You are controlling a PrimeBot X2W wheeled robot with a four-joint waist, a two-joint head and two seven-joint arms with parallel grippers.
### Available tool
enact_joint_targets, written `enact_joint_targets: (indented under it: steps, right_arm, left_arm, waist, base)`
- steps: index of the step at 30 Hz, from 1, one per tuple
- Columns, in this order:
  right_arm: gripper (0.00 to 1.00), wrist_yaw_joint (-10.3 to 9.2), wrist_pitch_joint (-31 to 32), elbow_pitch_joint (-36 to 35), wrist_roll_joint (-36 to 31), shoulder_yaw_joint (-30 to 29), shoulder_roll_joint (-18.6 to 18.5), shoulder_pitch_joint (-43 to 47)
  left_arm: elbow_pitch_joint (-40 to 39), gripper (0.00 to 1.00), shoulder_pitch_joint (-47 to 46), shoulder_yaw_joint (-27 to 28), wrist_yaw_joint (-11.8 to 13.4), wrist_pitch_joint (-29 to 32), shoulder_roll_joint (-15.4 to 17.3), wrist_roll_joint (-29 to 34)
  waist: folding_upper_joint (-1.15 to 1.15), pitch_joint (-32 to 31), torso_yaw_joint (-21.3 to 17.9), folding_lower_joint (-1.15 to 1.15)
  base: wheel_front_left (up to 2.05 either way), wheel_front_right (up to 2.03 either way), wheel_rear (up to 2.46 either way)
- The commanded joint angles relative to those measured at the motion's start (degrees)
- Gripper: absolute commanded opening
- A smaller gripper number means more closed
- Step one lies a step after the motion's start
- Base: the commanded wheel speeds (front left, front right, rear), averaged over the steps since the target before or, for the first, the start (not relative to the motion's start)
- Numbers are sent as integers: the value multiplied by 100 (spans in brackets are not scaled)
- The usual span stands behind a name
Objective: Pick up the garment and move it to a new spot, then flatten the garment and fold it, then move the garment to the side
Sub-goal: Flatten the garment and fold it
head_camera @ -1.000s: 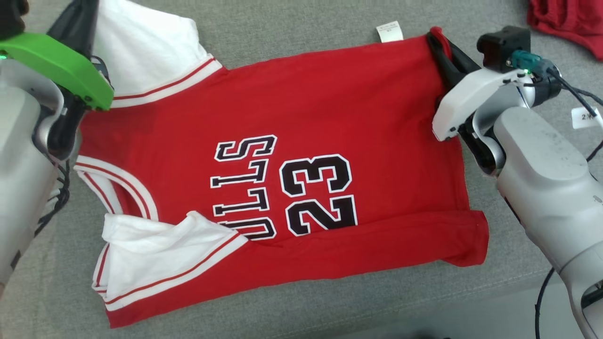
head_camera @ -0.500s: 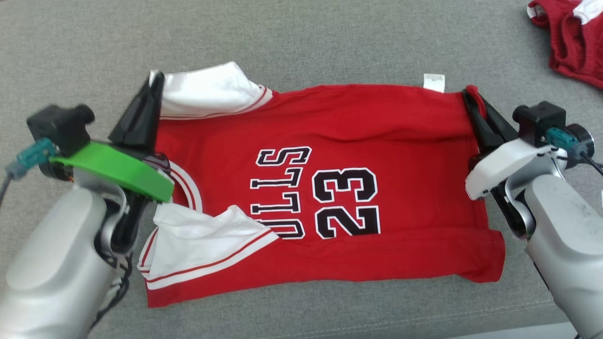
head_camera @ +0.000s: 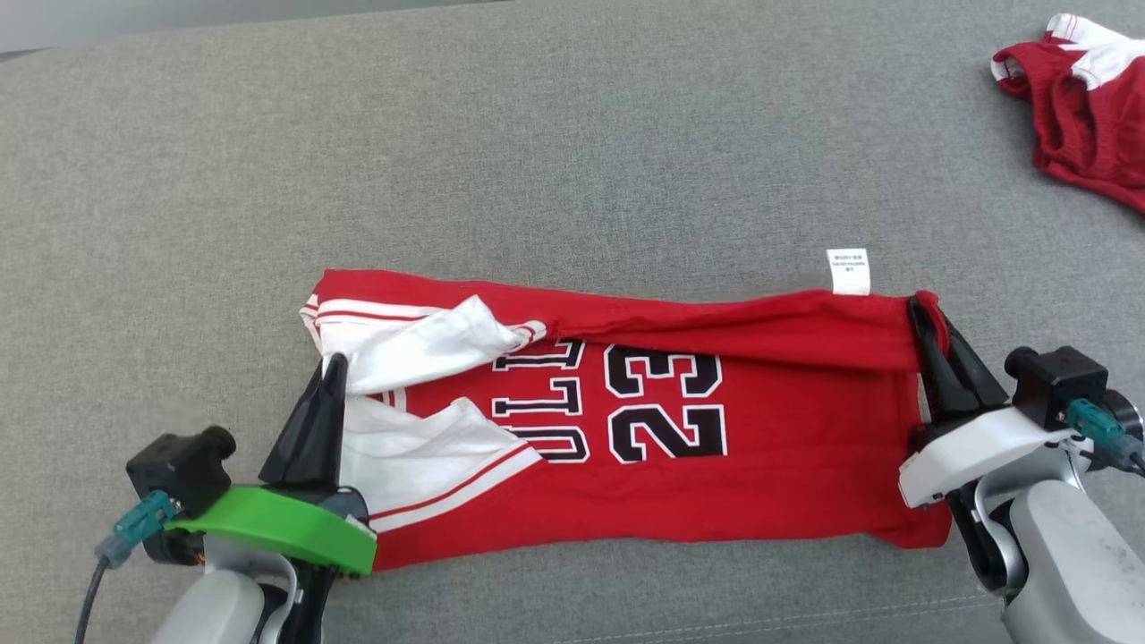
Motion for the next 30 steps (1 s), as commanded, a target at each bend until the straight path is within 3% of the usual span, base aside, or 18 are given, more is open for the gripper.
enact_joint_targets:
  steps: [1, 2, 3, 4, 5, 6, 7, 15, 23, 30]
  right_arm:
    - [3, -8, -13, -100, 28, -62, 24, 143]
    - [12, -8, -13, -151, 31, -85, 50, 212]
    - [35, -8, -14, -201, 33, -111, 82, 299]
    - [48, -8, -14, -266, 44, -150, 106, 345]
    - [100, -8, -14, -350, 73, -210, 139, 391]
    - [100, -8, -14, -396, 88, -243, 165, 448]
    - [100, -8, -14, -441, 114, -258, 183, 513]
    - [100, -8, -14, -822, 197, -524, 268, 825]
    - [100, -7, -14, -79, 399, -576, 396, 671]
    - [100, -7, -13, 786, 586, -505, 581, 448]
  left_arm:
    - [39, 0, 126, 75, -17, -11, -31, 83]
    - [48, 0, 190, 147, 1, -11, -88, 99]
    - [52, 0, 270, 229, 14, -10, -154, 109]
    - [70, 0, 330, 289, 7, -10, -184, 140]
    - [80, 0, 378, 352, -17, -11, -223, 194]
    - [92, 47, 409, 400, -38, -11, -259, 242]
    - [116, 100, 446, 445, -76, -11, -302, 307]
    - [35, 100, 631, 1185, -136, -12, -672, 934]
    - [-274, 100, 794, 2253, -186, -11, -1185, 2323]
    - [-279, 100, 914, 2848, -437, -11, -1557, 3105]
  waist:
    - [0, -31, -7, 0]
    - [0, -47, -18, 0]
    - [0, -60, -28, 0]
    - [0, -67, -37, 0]
    - [0, -78, -40, 0]
    - [0, -90, -41, 0]
    - [0, -108, -43, 0]
    - [0, -290, -53, 0]
    - [0, -372, 15, 0]
    - [0, -380, 111, 0]
  base:
    - [0, 0, 0]
    - [0, 0, 0]
    - [0, 0, 0]
    - [0, 0, 0]
    - [0, 0, 0]
    - [0, 0, 0]
    - [0, 0, 0]
    - [0, 0, 0]
    - [0, 0, 0]
    - [0, 0, 0]
